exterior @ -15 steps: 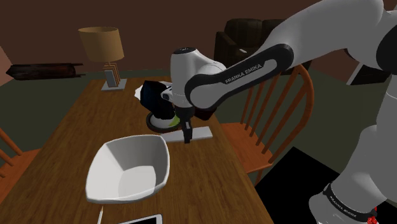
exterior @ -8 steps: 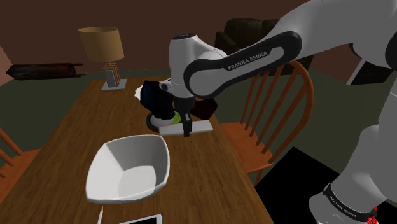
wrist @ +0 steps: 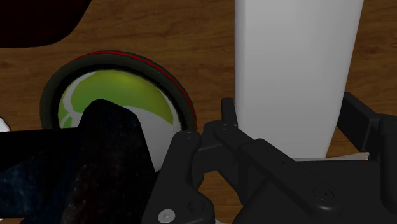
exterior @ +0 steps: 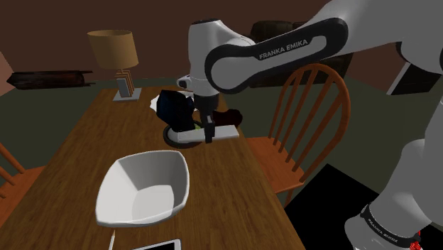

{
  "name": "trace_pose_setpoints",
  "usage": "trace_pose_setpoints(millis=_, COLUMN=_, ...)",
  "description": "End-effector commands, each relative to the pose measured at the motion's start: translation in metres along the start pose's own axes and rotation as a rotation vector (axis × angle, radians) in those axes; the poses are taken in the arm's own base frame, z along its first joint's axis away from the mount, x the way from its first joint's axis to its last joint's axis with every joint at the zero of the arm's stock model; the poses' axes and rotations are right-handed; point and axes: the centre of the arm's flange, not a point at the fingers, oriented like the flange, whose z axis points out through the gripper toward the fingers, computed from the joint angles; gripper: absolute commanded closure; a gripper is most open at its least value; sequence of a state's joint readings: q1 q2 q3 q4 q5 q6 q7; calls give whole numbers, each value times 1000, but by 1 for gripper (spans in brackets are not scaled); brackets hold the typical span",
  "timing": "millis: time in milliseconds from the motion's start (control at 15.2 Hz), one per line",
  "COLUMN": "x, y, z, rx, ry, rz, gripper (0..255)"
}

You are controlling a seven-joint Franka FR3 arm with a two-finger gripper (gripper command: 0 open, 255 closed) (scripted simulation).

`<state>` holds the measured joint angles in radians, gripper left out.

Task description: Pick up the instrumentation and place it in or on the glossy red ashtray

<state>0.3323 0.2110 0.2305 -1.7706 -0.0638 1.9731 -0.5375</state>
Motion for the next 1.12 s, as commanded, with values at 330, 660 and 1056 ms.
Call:
trace_pose_setpoints(millis=330, x=-42, y=66, z=-6, rx=0, ry=0, rz=0, gripper=255)
trace_pose_setpoints(millis=660, x=-77, y=122, z=-6, rx=0, ry=0, rz=0, gripper=255)
trace_pose_setpoints(millis=1056, x=-119, y=189, z=-6, rx=0, ry=0, rz=0, gripper=255)
